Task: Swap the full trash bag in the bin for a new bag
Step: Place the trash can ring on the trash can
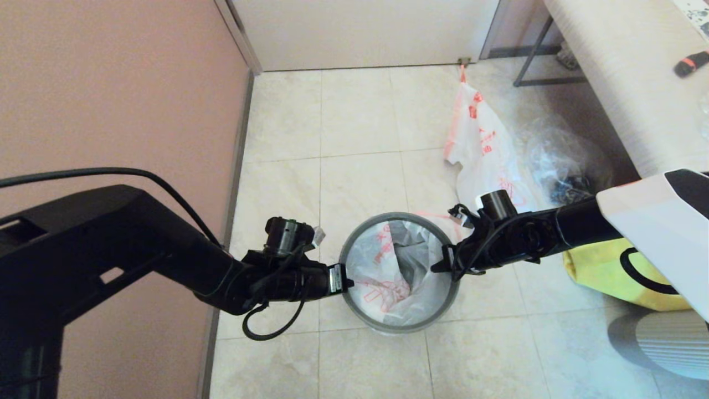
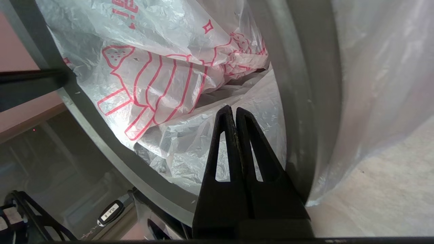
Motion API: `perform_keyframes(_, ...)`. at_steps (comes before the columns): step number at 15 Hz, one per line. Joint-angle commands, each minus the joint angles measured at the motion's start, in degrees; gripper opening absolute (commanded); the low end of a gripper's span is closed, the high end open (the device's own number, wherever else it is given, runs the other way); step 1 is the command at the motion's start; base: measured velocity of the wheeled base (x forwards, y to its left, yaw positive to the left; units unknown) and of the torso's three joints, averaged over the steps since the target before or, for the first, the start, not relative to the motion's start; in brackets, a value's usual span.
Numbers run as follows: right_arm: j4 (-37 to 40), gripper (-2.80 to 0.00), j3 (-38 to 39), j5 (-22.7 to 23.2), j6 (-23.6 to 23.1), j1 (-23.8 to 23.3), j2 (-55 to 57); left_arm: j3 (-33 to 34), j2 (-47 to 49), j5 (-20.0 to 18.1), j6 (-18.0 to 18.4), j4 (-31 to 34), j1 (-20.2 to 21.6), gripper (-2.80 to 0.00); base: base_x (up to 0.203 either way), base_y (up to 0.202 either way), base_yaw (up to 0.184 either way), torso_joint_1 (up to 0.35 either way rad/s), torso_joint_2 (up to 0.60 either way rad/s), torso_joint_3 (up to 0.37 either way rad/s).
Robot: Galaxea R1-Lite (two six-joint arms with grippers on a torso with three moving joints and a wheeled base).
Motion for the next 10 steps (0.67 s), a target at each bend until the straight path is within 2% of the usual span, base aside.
perform_keyframes(1, 0.22, -2.8, -0.37, -0.27, 0.11, -0.63, 1.96, -1.07, 3.62, 0.16, -0.13, 0.17, 0.55, -2.8, 0.0, 0.0, 0.0, 0.0, 0.0, 0.0)
perform_keyframes(5, 0.44, -2.8, -1.26, -0.27, 0.22, -0.73, 2.06, -0.85, 2.01, 0.1, -0.19, 0.21, 0.67, -2.8, 0.0, 0.0, 0.0, 0.0, 0.0, 0.0)
perform_keyframes(8, 1.52, -2.8, 0.36, -0.62, 0.06, -0.27, -2.92, 1.66, -6.82, 0.04, -0.25, 0.35, -0.73, -2.8, 0.0, 0.0, 0.0, 0.0, 0.0, 0.0)
perform_keyframes(10, 1.88, -2.8, 3.35, -2.58, -0.12, 0.62, -8.94, 3.46, -14.49, 0.29, -0.22, 0.6, -1.76, -2.8, 0.0, 0.0, 0.0, 0.0, 0.0, 0.0)
